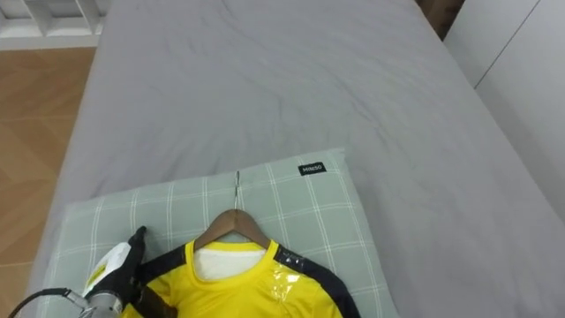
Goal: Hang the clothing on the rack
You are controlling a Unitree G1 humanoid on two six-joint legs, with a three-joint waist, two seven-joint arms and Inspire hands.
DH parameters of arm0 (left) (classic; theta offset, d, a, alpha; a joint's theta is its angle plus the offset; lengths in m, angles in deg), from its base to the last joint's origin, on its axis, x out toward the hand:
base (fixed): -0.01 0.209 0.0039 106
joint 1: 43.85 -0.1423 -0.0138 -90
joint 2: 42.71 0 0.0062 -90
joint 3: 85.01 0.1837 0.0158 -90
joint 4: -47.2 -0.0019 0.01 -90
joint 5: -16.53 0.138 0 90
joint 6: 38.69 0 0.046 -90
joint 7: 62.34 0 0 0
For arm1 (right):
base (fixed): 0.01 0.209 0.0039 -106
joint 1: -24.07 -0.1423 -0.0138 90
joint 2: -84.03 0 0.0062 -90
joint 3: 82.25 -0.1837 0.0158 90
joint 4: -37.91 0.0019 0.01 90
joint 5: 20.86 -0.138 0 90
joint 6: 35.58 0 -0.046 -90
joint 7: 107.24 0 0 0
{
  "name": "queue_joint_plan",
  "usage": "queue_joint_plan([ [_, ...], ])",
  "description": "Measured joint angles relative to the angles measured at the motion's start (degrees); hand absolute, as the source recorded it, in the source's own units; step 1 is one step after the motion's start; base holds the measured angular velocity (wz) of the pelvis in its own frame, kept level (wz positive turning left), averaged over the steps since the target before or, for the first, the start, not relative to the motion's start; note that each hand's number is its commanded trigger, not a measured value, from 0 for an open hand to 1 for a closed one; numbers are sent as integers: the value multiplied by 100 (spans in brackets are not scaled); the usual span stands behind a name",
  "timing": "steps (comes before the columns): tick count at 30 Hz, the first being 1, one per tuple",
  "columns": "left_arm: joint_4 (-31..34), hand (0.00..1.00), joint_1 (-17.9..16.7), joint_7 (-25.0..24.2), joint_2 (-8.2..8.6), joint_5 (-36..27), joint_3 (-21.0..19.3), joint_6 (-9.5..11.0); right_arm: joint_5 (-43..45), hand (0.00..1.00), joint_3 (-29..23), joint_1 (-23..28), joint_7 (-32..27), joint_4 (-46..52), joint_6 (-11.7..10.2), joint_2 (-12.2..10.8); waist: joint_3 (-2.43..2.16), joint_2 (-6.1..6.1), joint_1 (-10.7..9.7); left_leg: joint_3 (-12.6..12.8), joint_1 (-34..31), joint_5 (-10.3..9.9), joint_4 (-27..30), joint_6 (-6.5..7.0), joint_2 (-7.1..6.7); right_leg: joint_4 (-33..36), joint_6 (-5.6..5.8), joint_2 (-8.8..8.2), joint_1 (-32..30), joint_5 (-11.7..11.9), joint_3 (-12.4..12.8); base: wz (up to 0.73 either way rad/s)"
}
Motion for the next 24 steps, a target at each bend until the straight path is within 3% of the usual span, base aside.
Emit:
queue_joint_plan([
  [6,42,0,38,3,-11,84,10,33,40,0,0,-74,30,4,-3,-29,18,-30,-11,-60,-82,0,63,0,0,13,-11,-12,-35,8,-92,7],
  [15,322,0,175,255,34,732,206,160,-54,0,169,-86,109,-2,-181,-63,31,-8,-33,-98,-93,4,88,7,-8,15,-15,-25,-13,14,-133,2],
  [24,653,0,186,330,90,1475,630,139,-48,0,166,-116,246,-5,-178,-67,106,117,-179,-98,-106,5,95,8,-11,15,-15,-26,-30,14,-100,0],
])
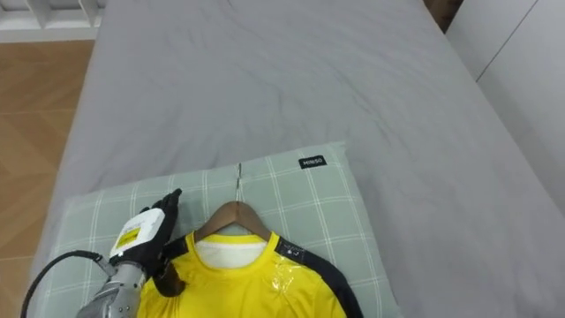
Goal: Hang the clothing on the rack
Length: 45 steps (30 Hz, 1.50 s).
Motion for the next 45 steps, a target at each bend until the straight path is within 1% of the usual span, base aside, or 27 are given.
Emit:
queue_joint_plan([
  [2,38,0,4,0,19,226,61,-14,-49,0,-1,0,33,0,2,2,-6,13,-2,0,-1,0,1,0,0,0,0,0,-2,0,1,0],
  [6,93,0,4,2,32,450,124,-48,-130,0,-4,1,88,-8,6,4,-15,34,-10,-3,-2,0,1,0,-4,0,0,-6,-1,0,-4,0],
  [9,141,0,4,6,55,476,173,-128,-129,0,-13,-21,114,-7,6,3,-19,61,-35,-8,-2,5,0,8,-10,5,0,-14,1,0,-10,0],
  [11,139,0,2,11,54,481,301,-189,-132,0,-14,-36,160,-8,8,15,-18,71,-61,-7,22,9,-5,12,-12,48,1,-19,1,-1,-2,0],
  [13,139,0,4,15,62,481,390,-197,-132,0,-14,-42,162,-6,8,18,-19,72,-83,-6,26,11,-6,14,-12,50,1,-20,4,-1,0,0],
  [17,125,0,4,15,74,478,395,-217,-136,0,-15,-37,161,-10,8,18,-19,72,-149,4,46,39,-25,16,-17,71,1,-26,8,0,4,0],
  [25,-82,0,-26,14,67,450,380,-215,-329,0,-50,-5,166,-15,19,16,-18,71,-93,31,106,79,-46,1,-17,161,-1,-26,2,0,32,-1],
  [28,-218,0,-26,14,84,448,371,-212,-357,0,-48,-1,164,-5,77,16,-19,71,-46,114,119,84,-38,10,-15,176,-6,-24,-11,4,113,-12],
  [31,-301,0,-25,15,115,438,313,-185,-375,0,-49,-2,164,-4,124,15,-27,58,13,165,105,87,-35,15,-16,241,-7,-26,-77,5,159,-8],
  [36,-440,0,-32,21,129,308,112,-165,-373,0,-58,-25,202,-28,133,13,-29,53,22,201,93,94,-34,25,-17,264,-7,-28,-108,4,168,-1],
  [39,-518,0,-34,24,152,-42,-90,-162,-372,0,-55,-8,192,-24,136,13,-40,37,39,238,91,96,-34,25,-14,284,-7,-24,-135,4,209,-8],
  [40,-551,0,-34,24,161,-114,-204,-166,-372,0,-55,-8,188,-12,147,13,-55,25,53,257,71,97,-34,25,-12,317,-7,-22,-181,4,238,-9],
  [41,-571,0,-34,23,171,-155,-304,-166,-359,0,-58,-13,177,-12,184,13,-59,17,51,266,53,98,-33,27,-12,356,-7,-24,-218,4,229,-7],
  [42,-576,0,-35,23,178,-200,-336,-166,-358,0,-58,-12,163,-15,193,11,-64,9,51,270,44,98,-29,27,-12,357,-7,-24,-226,4,218,0],
  [43,-581,0,-42,23,191,-266,-416,-166,-365,0,-61,3,143,-14,197,6,-80,-11,54,283,28,98,-21,27,-12,357,-7,-27,-238,4,206,0],
  [45,-590,0,-63,23,191,-351,-440,-166,-374,0,-61,7,130,-15,199,-3,-105,-43,54,286,27,99,-20,28,-10,361,-7,-29,-239,4,193,0],
])
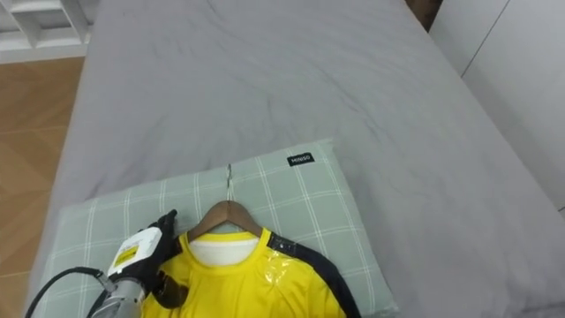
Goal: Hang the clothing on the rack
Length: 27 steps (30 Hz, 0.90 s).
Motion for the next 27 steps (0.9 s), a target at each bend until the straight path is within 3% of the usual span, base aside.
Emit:
queue_joint_plan([
  [3,-21,0,-21,-1,5,-14,-52,0,4,0,0,3,-47,-3,1,0,-23,-29,-5,-13,3,0,14,0,2,1,-1,-4,14,1,-18,2],
  [15,-234,0,-9,-7,-4,-95,-82,18,17,0,0,-12,-109,14,13,-19,-18,-36,-3,18,-33,1,61,3,5,69,-2,-5,-51,2,33,-1],
  [27,-227,0,179,4,-156,78,-69,42,-8,0,-4,2,-42,8,-13,-44,1,-51,-59,24,-41,3,61,7,4,-15,6,3,-24,19,79,-2],
])
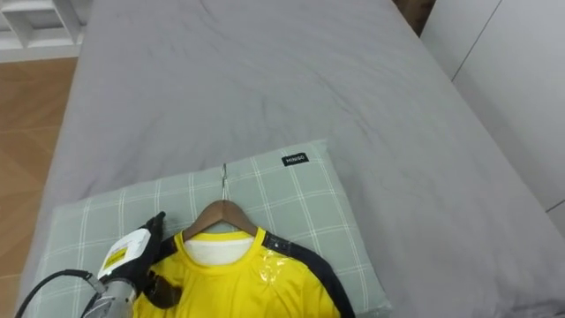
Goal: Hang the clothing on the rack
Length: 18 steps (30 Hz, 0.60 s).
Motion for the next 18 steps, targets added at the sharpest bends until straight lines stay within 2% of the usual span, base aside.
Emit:
queue_joint_plan([
  [3,4,0,4,0,-12,-3,69,0,0,0,1,-26,-4,9,-1,-5,25,25,-1,-5,-23,-1,0,1,0,1,0,-3,-22,0,-9,0],
  [8,49,0,77,-8,-16,-3,170,-5,-4,0,5,-109,3,6,0,-2,107,103,0,-11,-115,-1,14,2,1,23,0,-5,-107,0,-23,0],
  [18,142,0,193,-303,-34,-7,384,-75,-48,0,-1,-116,1,9,3,13,115,143,-13,-10,-167,-1,46,2,5,31,-2,-6,-147,1,-20,0],
])
